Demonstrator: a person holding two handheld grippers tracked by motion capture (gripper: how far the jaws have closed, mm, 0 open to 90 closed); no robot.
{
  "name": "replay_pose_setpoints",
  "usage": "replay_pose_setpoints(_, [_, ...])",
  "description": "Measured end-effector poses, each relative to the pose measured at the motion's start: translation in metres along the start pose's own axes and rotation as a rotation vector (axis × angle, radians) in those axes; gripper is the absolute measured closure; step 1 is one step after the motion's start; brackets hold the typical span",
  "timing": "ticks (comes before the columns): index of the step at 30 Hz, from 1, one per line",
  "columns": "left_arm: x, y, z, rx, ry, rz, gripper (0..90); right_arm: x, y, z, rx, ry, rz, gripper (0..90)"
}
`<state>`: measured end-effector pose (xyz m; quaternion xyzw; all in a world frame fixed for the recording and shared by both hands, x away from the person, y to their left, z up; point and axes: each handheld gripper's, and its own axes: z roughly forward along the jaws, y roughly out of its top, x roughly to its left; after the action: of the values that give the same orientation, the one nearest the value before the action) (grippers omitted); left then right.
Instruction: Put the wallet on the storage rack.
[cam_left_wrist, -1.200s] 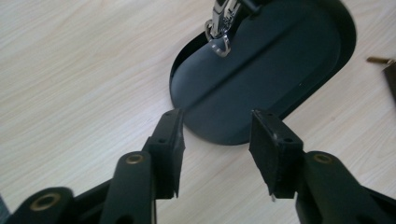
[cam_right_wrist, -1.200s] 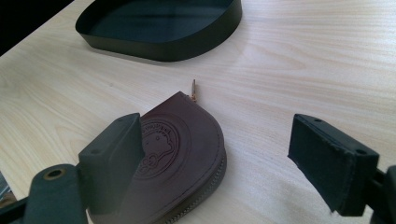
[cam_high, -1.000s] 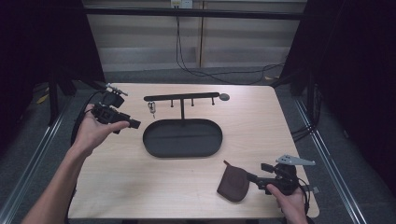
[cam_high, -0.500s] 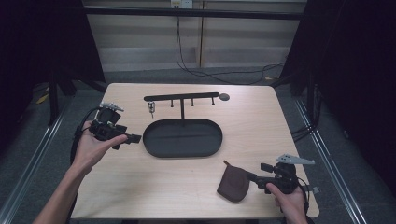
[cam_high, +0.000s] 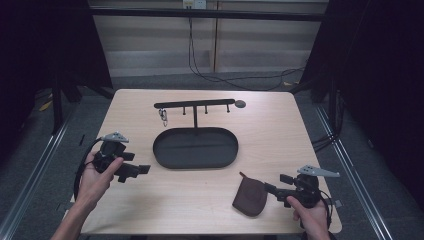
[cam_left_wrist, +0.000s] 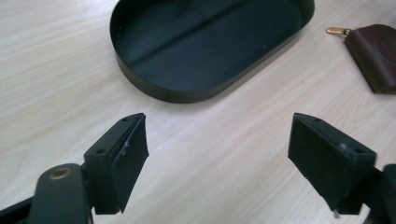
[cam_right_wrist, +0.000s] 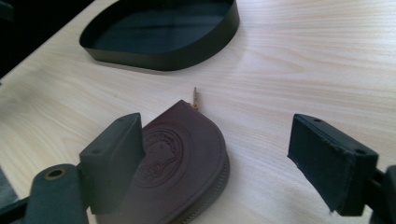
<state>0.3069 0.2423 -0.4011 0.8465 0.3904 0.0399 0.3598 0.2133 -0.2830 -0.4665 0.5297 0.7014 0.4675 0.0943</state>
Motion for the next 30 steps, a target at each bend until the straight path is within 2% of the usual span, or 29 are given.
replay_pose_setpoints(2, [-0.003,-0.007,-0.002,-0.006,-0.005,-0.006,17.9,0.000,0.002,-0.002,0.001,0.014,0.010,21.2])
replay_pose_setpoints(5, [-0.008,-0.017,-0.001,-0.005,0.008,0.012,19.3,0.002,0.006,-0.005,0.018,0.030,0.017,21.6])
replay_pose_setpoints(9, [-0.011,-0.037,0.002,-0.037,0.029,-0.026,18.9,0.003,0.008,-0.005,0.026,0.031,0.015,22.2])
replay_pose_setpoints(13, [-0.022,-0.058,0.007,-0.033,0.029,-0.025,18.8,0.002,0.013,-0.003,0.055,0.034,0.018,23.0])
replay_pose_setpoints(14, [-0.024,-0.063,0.008,-0.040,0.035,-0.024,18.9,0.002,0.015,0.000,0.082,0.045,0.006,23.6])
replay_pose_setpoints(16, [-0.028,-0.072,0.010,-0.031,0.021,-0.025,18.9,0.003,0.016,0.002,0.098,0.048,-0.005,22.9])
replay_pose_setpoints(18, [-0.029,-0.081,0.011,-0.034,0.004,-0.039,19.0,0.006,0.018,0.005,0.132,0.036,-0.034,23.0])
replay_pose_setpoints(19, [-0.029,-0.084,0.010,-0.038,0.009,-0.039,19.5,0.009,0.020,0.008,0.168,0.029,-0.049,23.2])
replay_pose_setpoints(22, [-0.027,-0.094,0.009,-0.073,-0.007,-0.058,19.4,0.013,0.024,0.010,0.195,0.004,-0.065,23.2])
replay_pose_setpoints(24, [-0.024,-0.097,0.007,-0.089,-0.029,-0.059,19.0,0.015,0.027,0.012,0.229,-0.009,-0.082,21.7])
replay_pose_setpoints(28, [-0.024,-0.097,0.007,-0.120,-0.040,-0.055,19.0,0.019,0.032,0.019,0.326,-0.035,-0.073,18.6])
replay_pose_setpoints(30, [-0.026,-0.097,0.010,-0.106,-0.048,-0.041,19.0,0.020,0.035,0.023,0.363,-0.051,-0.066,17.3])
